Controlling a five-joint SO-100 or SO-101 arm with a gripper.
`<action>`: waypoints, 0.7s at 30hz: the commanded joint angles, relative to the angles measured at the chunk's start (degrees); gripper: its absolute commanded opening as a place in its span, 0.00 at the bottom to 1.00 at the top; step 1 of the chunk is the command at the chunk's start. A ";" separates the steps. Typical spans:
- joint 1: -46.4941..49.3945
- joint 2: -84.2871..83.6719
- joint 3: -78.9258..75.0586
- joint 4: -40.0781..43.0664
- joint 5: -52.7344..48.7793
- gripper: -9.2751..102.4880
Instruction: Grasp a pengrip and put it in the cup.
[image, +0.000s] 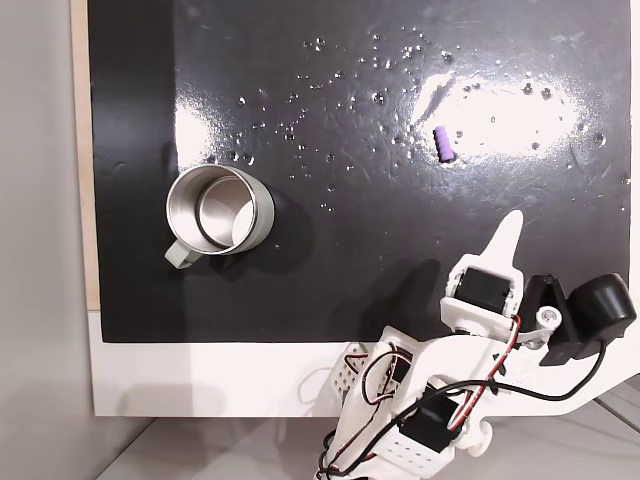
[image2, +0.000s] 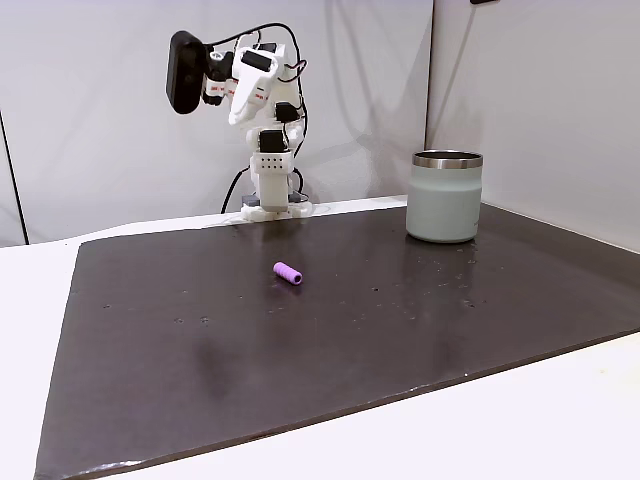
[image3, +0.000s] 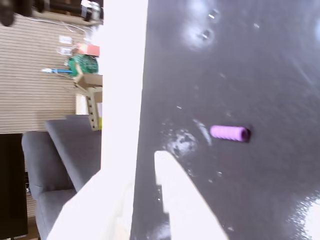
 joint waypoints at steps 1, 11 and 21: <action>0.35 -8.09 -10.37 -1.67 -0.70 0.08; 0.53 -38.76 -33.49 1.85 -14.77 0.08; -0.35 -58.36 -43.95 0.00 -37.88 0.08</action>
